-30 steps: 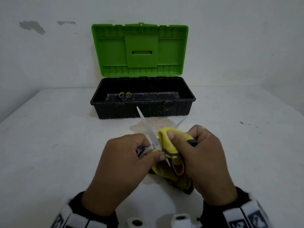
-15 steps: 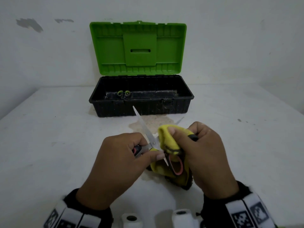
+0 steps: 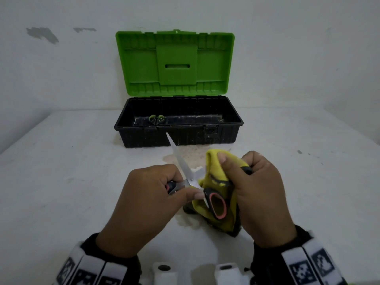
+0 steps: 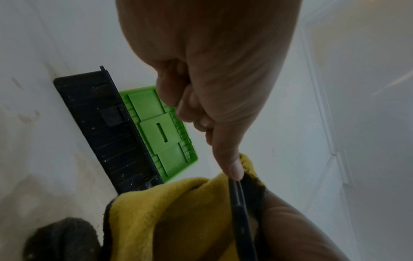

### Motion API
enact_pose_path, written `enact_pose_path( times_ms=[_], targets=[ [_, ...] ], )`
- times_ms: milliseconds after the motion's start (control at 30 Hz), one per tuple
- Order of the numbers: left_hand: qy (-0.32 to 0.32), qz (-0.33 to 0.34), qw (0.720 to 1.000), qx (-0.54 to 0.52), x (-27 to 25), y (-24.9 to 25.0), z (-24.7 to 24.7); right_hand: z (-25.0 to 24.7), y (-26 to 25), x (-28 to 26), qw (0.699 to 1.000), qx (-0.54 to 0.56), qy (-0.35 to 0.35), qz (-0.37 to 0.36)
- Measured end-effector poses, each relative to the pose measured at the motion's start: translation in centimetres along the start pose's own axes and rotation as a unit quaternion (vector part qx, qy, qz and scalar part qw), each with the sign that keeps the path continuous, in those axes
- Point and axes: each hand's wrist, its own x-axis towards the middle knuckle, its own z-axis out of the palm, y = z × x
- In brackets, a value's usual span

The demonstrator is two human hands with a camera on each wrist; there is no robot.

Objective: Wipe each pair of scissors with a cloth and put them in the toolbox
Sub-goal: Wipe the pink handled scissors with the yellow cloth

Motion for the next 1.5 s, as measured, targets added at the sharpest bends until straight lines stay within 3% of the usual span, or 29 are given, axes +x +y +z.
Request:
enact_pose_path(
  times_ms=[100,267,467,567,733,833,967,1167,1367,1500],
  targets=[
    [-0.001,-0.002,1.000,-0.014,0.0,0.4,-0.4,0.2,-0.2,-0.5,1.000,0.016,-0.023,0.007],
    [-0.001,0.001,1.000,-0.018,0.3,0.7,-0.2,-0.2,-0.6,1.2,0.999,0.025,0.018,0.020],
    [0.021,-0.076,0.995,-0.058,0.5,1.0,-0.2,-1.0,-0.1,3.2,0.990,0.104,0.075,0.052],
    [0.011,-0.103,0.992,-0.075,0.6,0.9,-0.2,-1.2,-0.5,2.1,0.996,0.076,0.031,0.021],
    [-0.002,-0.119,0.989,-0.083,0.6,0.7,0.1,-0.5,-1.5,-0.2,0.994,0.032,-0.105,-0.018],
    [-0.011,-0.107,0.991,-0.075,0.6,1.0,0.0,-0.4,-1.7,-0.8,0.990,0.014,-0.138,0.014],
    [-0.020,-0.086,0.993,-0.080,0.4,1.3,-0.2,-0.2,-1.7,-0.8,0.973,0.088,-0.191,0.091],
    [-0.011,-0.046,0.996,-0.074,0.0,1.5,-0.1,0.0,-1.3,0.5,0.976,0.153,-0.108,0.112],
    [-0.025,-0.084,0.989,-0.120,0.1,0.6,-0.2,0.3,-1.1,-0.2,0.969,0.149,-0.159,0.114],
    [-0.038,-0.070,0.990,-0.119,0.1,0.6,0.0,0.0,-1.0,0.4,0.975,0.154,-0.116,0.107]
  ],
)
